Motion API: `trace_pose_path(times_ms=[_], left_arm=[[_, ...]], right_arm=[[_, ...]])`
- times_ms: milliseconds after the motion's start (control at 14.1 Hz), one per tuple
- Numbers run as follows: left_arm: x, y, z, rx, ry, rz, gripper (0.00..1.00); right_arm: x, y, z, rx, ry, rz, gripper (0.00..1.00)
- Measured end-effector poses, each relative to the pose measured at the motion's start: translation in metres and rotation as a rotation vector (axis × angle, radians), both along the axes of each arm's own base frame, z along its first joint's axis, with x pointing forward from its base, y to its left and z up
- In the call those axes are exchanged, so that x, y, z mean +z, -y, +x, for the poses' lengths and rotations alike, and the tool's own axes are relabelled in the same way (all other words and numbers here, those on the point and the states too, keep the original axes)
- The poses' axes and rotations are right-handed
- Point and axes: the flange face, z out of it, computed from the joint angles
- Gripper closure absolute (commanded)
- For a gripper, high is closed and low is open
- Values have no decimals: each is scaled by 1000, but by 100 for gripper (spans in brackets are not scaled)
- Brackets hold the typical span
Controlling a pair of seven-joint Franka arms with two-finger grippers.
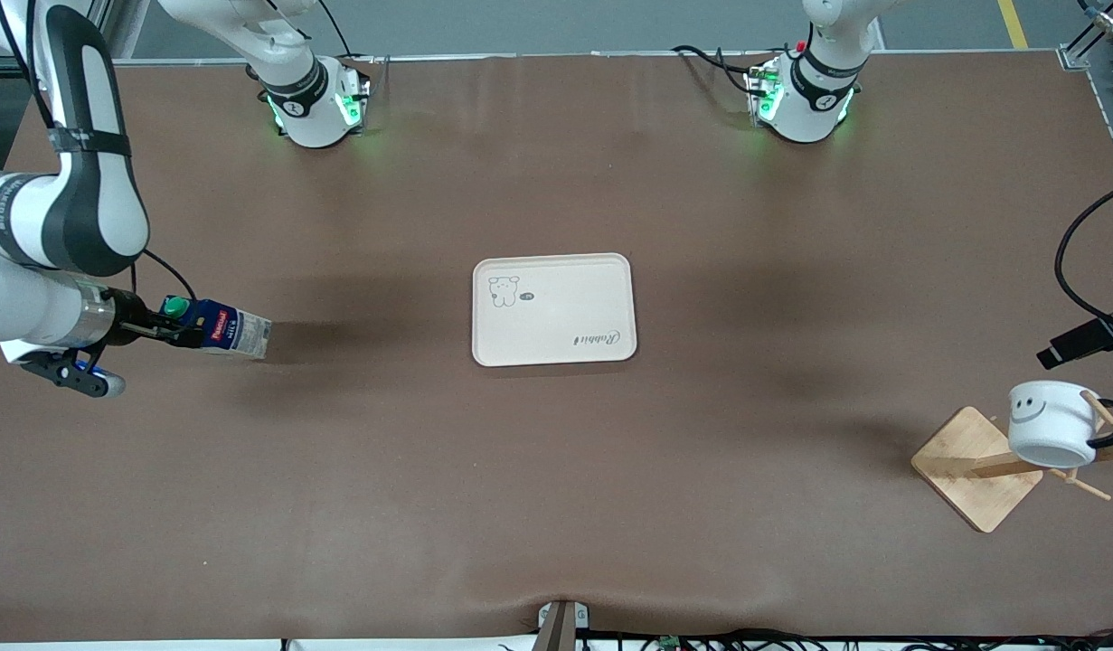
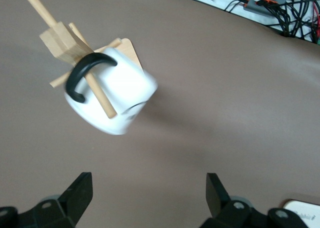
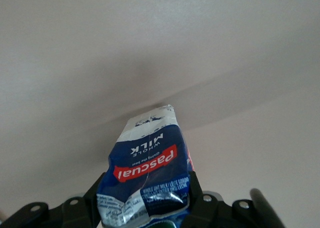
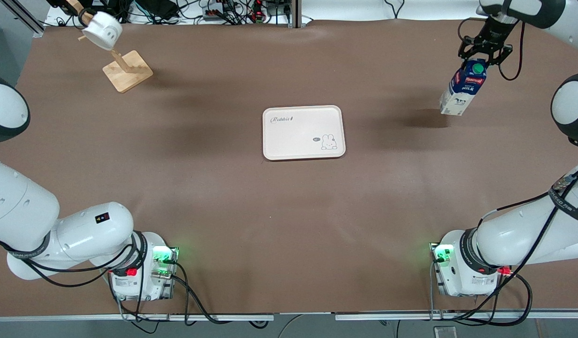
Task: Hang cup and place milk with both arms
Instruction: 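Carry the milk carton away from the tray with the right gripper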
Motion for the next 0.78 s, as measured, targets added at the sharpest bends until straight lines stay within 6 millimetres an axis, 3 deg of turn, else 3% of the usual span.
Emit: trace_pose_path(times_ms=[283,708,778], left_arm=[[25,14,-12,-21,10,25,0],[72,63,-38,-89,29,51,0],[80,68,-44,-93,36,58,0]], right_arm=[[-26,26,-18,11,24,6,100],[-40,26,-27,12,24,9,98],[-44,26,-29,12,24,9,81]])
